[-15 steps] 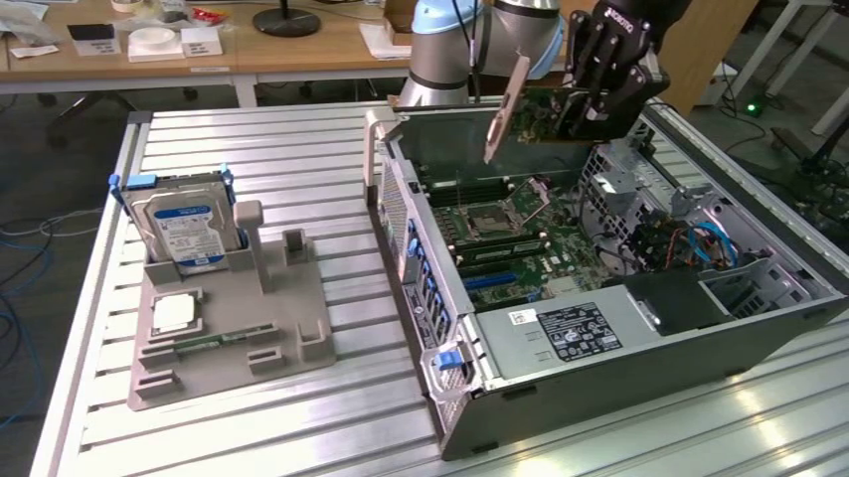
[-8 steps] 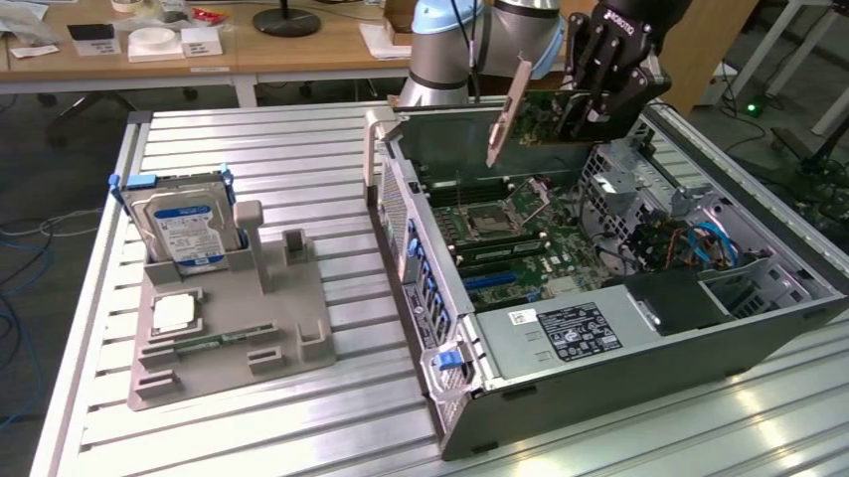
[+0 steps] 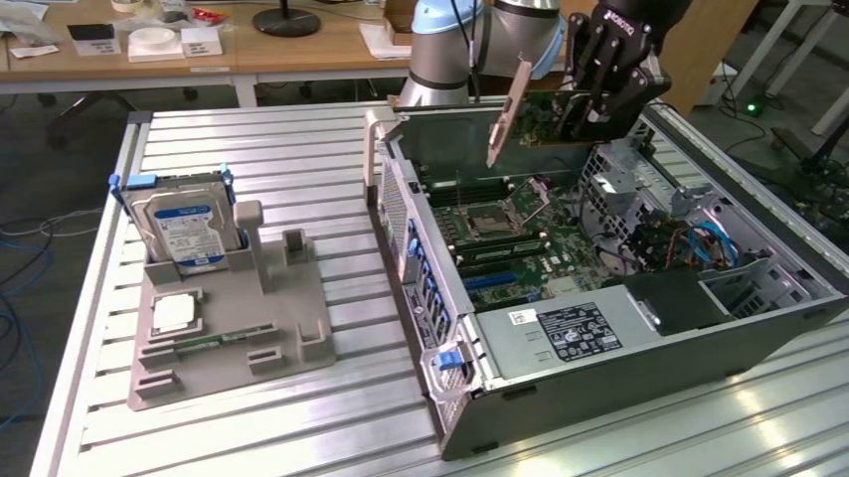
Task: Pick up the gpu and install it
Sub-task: 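Insert the gpu into the slot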
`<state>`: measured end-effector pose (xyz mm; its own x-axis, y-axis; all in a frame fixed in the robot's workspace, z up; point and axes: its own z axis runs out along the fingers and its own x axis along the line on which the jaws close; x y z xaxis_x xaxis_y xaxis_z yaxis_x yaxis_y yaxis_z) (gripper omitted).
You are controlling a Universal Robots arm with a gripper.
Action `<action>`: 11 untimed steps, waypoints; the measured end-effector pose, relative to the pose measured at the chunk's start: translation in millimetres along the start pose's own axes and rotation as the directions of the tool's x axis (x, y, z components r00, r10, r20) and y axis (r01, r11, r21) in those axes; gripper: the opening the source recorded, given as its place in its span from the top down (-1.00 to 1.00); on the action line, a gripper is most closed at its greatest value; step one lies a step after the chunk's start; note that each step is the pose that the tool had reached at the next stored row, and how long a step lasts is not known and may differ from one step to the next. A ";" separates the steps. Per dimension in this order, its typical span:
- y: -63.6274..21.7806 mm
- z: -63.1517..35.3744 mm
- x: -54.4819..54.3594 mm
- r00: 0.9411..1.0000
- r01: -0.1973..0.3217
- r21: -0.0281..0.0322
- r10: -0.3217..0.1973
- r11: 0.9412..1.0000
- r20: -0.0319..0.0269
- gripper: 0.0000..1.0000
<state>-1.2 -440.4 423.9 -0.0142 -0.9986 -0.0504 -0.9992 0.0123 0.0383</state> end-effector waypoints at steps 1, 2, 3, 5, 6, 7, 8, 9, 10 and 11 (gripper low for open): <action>0.1 0.2 -0.2 1.000 0.000 0.002 0.000 1.000 0.000 0.44; 0.1 0.4 -0.2 1.000 0.000 0.006 0.000 1.000 0.000 0.44; 0.1 1.1 -0.2 1.000 0.001 0.010 -0.001 1.000 0.000 0.44; 1.3 3.0 -0.1 1.000 0.001 0.020 -0.001 1.000 0.000 0.44; 1.8 4.0 0.0 1.000 0.001 0.024 -0.001 1.000 0.000 0.44; 2.4 5.1 0.1 1.000 0.001 0.028 -0.002 1.000 0.001 0.44; 2.8 6.3 0.2 1.000 0.002 0.030 -0.002 1.000 0.000 0.44; 2.9 7.6 0.2 1.000 0.002 0.032 -0.002 0.999 0.001 0.44; 2.8 8.6 0.3 1.000 0.002 0.032 -0.002 0.999 0.001 0.44; 2.8 9.5 0.3 1.000 0.002 0.032 -0.002 0.999 0.000 0.44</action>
<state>-4.4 -440.2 414.5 -0.0123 -0.9986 -0.0508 -0.9999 0.0120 0.0062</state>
